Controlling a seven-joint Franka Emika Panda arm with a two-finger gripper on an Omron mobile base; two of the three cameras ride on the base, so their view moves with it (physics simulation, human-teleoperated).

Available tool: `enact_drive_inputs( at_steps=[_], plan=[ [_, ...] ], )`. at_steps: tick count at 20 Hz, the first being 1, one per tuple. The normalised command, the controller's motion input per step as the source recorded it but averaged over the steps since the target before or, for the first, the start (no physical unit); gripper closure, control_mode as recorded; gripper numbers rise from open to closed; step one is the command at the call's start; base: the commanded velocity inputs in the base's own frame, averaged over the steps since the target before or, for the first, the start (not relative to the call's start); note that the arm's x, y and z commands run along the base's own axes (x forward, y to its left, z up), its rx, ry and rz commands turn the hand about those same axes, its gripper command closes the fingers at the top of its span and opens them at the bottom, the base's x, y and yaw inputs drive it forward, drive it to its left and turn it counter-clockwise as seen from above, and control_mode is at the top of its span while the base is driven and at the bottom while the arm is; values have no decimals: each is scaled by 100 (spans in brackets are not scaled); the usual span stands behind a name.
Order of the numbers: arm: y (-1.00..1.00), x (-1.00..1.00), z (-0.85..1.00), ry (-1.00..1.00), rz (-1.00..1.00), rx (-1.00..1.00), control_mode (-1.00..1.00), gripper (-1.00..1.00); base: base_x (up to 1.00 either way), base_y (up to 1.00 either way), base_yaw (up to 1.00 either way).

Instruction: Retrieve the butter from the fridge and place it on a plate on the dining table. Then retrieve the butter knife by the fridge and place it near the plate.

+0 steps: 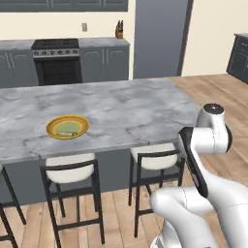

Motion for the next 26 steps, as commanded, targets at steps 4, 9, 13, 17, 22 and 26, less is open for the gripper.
enact_drive_inputs(
  at_steps=[4,9,13,17,22,26],
  plan=[
    [0,0,0,0,0,0,100,-100,41,-100,-5],
    [0,0,0,0,0,0,100,-100,59,-100,-3],
    [0,0,0,0,0,0,100,-100,66,-100,-3],
    [0,0,0,0,0,0,100,-100,71,-100,-2],
    [0,0,0,0,0,0,100,-100,80,-100,0],
    [0,0,0,0,0,0,100,-100,95,-100,0]
  ],
)
